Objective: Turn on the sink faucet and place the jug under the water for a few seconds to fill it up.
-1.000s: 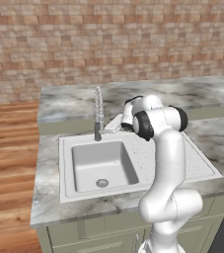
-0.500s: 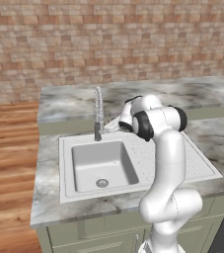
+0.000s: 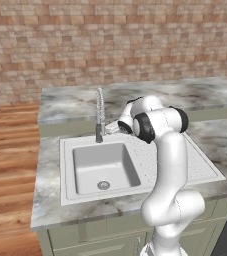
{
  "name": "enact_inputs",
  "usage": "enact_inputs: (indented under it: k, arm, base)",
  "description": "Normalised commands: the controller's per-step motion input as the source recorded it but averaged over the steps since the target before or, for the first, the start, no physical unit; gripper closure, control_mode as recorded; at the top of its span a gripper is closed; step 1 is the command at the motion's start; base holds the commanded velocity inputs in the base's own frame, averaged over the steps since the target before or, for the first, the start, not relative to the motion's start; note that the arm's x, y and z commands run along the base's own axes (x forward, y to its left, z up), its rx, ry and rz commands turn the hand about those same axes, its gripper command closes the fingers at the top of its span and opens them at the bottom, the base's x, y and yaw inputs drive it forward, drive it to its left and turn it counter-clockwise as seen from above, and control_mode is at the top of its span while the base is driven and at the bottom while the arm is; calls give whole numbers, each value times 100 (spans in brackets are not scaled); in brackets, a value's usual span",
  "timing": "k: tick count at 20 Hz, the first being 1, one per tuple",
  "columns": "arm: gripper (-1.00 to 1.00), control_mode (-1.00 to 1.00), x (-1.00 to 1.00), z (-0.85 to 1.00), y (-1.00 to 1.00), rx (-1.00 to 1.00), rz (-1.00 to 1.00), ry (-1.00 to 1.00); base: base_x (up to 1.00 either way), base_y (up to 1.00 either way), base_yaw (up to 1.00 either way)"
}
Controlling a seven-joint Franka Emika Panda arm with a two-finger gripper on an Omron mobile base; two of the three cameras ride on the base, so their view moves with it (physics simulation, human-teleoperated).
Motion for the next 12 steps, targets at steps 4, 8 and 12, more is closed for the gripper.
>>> enact_inputs:
  k: [4,8,12]
  arm:
    - [-100,-100,7,16,-78,0,-1,0]
    - [-100,-100,1,19,-88,0,0,0]
    - [-100,-100,0,19,-98,1,0,0]
  base:
    - [0,0,0]
    - [0,0,0]
    - [0,0,0]
